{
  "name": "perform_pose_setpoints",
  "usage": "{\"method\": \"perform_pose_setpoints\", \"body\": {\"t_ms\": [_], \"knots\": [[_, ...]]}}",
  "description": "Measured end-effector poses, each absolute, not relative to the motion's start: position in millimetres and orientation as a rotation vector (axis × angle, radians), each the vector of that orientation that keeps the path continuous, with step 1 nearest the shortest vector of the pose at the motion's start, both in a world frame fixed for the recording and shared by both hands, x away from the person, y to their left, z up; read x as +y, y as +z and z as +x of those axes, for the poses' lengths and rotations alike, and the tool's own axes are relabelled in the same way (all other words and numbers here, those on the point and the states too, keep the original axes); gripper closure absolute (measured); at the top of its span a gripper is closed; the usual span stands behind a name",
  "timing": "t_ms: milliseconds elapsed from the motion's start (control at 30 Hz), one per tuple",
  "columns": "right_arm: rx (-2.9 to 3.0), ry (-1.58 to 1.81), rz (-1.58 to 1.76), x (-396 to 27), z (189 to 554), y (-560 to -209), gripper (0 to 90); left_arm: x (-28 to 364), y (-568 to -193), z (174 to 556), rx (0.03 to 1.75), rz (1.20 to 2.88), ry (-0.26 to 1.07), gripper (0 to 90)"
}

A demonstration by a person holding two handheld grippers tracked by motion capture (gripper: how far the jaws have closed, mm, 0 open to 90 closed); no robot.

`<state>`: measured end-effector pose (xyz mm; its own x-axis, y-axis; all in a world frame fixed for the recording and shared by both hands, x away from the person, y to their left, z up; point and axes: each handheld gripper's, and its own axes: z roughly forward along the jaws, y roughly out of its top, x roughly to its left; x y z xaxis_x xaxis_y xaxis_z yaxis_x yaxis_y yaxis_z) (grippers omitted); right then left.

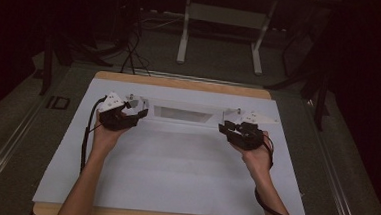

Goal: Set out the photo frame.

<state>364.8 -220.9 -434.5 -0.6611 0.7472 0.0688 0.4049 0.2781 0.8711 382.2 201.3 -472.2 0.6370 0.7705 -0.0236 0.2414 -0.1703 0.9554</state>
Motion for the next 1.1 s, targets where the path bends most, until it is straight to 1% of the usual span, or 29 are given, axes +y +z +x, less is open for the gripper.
{"method": "perform_pose_setpoints", "body": {"t_ms": [133, 533, 700, 800, 1100], "knots": [[2.178, 1.315, 1.081, -232.0, 367.7, -438.2, 66.5, 200.9, -471.8, 383.4, 0.837, 1.715, 0.58, 42.7], [2.107, 1.288, 1.161, -245.9, 379.1, -441.6, 56.3, 200.0, -469.2, 388.7, 0.861, 1.708, 0.58, 42.6], [2.097, 1.293, 1.122, -244.2, 384.4, -440.5, 52.1, 199.4, -468.4, 390.6, 0.872, 1.702, 0.575, 42.4], [2.081, 1.297, 1.111, -241.9, 389.4, -439.3, 47.6, 199.3, -468.0, 391.5, 0.877, 1.701, 0.575, 42.3], [2.093, 1.318, 1.064, -235.2, 405.1, -446.1, 44.5, 198.8, -467.6, 394.5, 0.889, 1.69, 0.576, 42.2]]}}
